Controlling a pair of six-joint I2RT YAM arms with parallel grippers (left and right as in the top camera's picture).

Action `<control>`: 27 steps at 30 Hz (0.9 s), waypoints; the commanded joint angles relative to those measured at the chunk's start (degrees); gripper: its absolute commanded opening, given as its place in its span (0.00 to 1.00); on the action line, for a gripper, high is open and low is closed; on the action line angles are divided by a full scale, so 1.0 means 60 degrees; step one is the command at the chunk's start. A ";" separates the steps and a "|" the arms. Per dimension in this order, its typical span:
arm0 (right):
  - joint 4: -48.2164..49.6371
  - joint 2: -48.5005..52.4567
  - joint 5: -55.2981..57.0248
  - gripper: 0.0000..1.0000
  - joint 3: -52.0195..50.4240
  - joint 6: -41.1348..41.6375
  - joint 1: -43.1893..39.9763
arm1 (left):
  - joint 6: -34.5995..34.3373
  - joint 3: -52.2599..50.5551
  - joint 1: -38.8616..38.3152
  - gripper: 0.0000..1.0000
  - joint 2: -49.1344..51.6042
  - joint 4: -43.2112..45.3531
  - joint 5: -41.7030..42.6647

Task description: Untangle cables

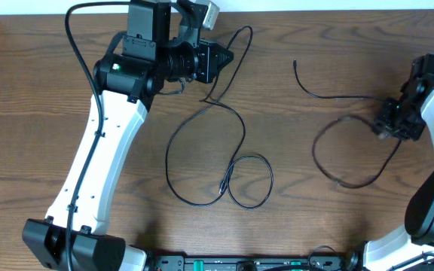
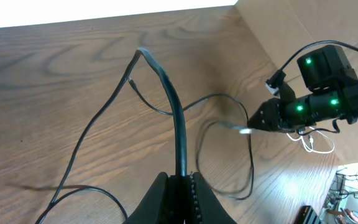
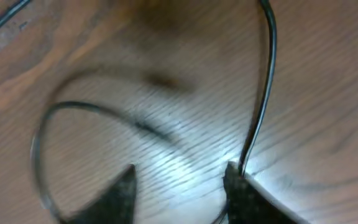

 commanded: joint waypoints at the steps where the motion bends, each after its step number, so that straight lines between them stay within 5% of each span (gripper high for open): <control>1: 0.0131 0.0047 0.0645 0.62 -0.0018 0.0495 0.0018 | -0.0018 0.0182 -0.0015 0.09 -0.0248 0.0015 0.0131; 27: 0.0699 0.1198 0.1909 0.64 -0.0018 0.0878 -0.0412 | 0.0816 0.0178 -0.0015 0.14 -0.0248 -0.0419 0.0197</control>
